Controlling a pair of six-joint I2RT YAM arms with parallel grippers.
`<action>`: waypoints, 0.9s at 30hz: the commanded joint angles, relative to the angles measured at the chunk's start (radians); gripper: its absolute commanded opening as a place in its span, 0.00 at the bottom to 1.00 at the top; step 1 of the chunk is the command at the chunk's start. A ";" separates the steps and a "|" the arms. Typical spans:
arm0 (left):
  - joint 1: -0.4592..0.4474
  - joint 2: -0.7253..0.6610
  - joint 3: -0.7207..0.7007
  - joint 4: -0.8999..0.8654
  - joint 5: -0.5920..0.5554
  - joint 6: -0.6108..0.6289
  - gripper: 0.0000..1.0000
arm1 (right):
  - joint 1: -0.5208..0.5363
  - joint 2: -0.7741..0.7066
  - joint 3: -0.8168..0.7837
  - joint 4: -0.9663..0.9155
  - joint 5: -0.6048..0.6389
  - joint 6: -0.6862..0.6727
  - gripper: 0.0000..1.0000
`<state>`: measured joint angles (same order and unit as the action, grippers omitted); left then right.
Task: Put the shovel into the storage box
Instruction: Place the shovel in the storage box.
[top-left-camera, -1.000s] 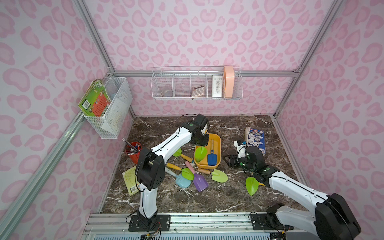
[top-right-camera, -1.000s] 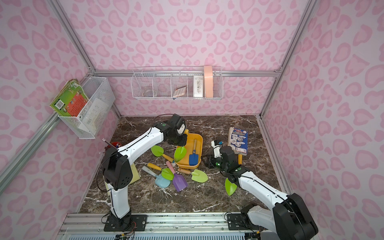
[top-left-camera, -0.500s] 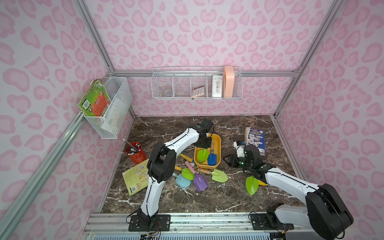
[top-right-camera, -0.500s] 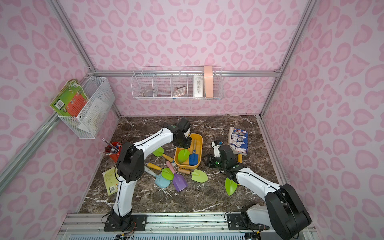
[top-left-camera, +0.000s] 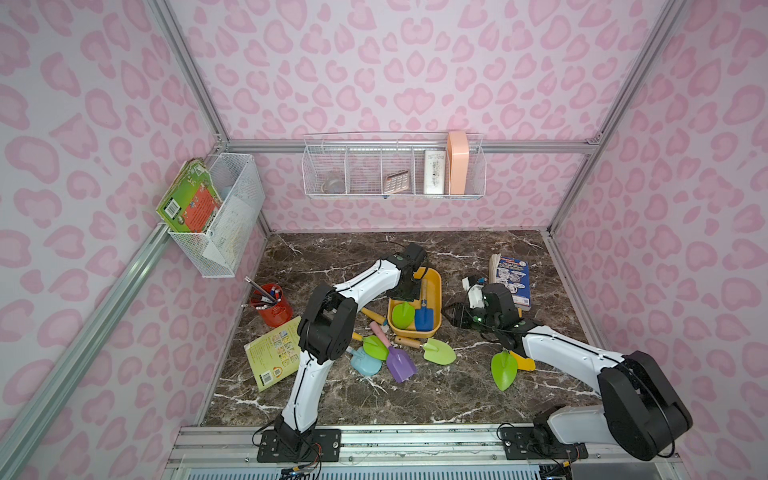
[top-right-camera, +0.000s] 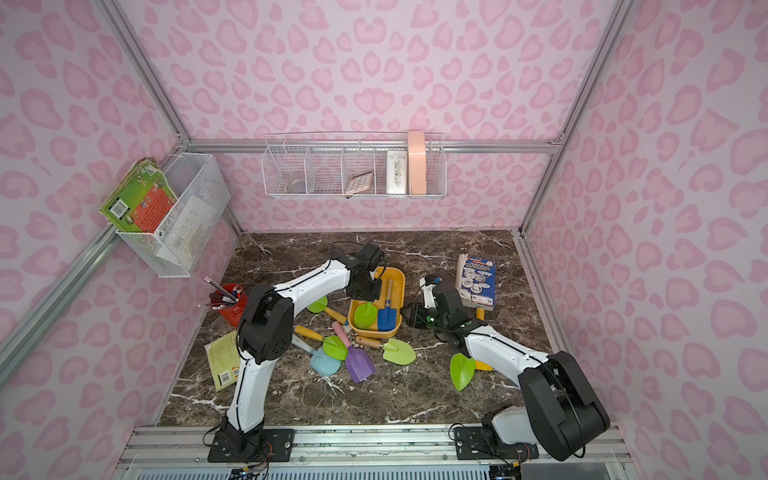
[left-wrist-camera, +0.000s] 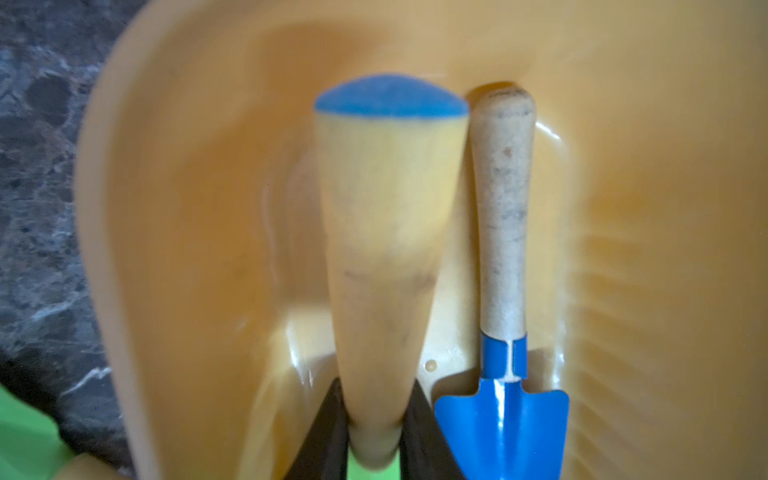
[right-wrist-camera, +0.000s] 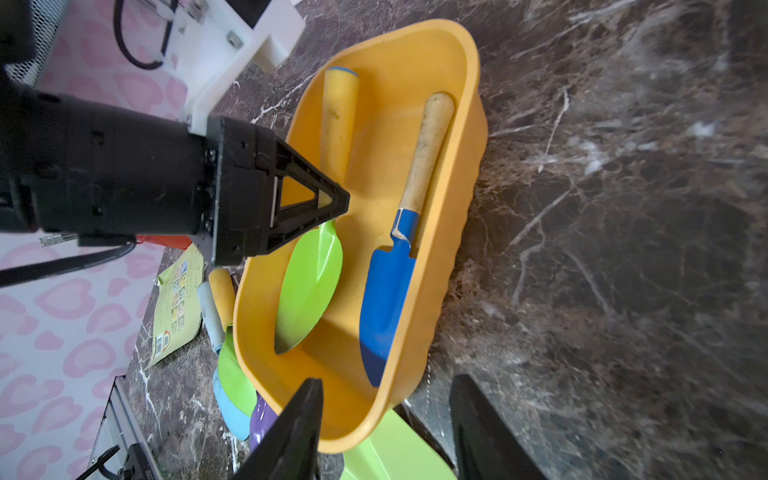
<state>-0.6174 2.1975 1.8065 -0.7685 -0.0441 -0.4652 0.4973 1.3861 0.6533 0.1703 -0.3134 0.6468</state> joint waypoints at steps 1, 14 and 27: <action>-0.001 -0.004 0.014 -0.005 -0.016 -0.005 0.20 | 0.000 0.035 0.034 0.025 0.014 0.006 0.52; -0.005 -0.101 -0.003 -0.022 -0.019 0.008 0.34 | -0.003 0.180 0.125 0.002 0.043 0.037 0.47; -0.008 -0.408 -0.299 0.036 -0.047 -0.034 0.33 | -0.004 0.266 0.222 -0.020 0.073 0.027 0.29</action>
<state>-0.6266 1.8328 1.5513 -0.7490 -0.0692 -0.4759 0.4953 1.6409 0.8509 0.1543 -0.2630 0.6842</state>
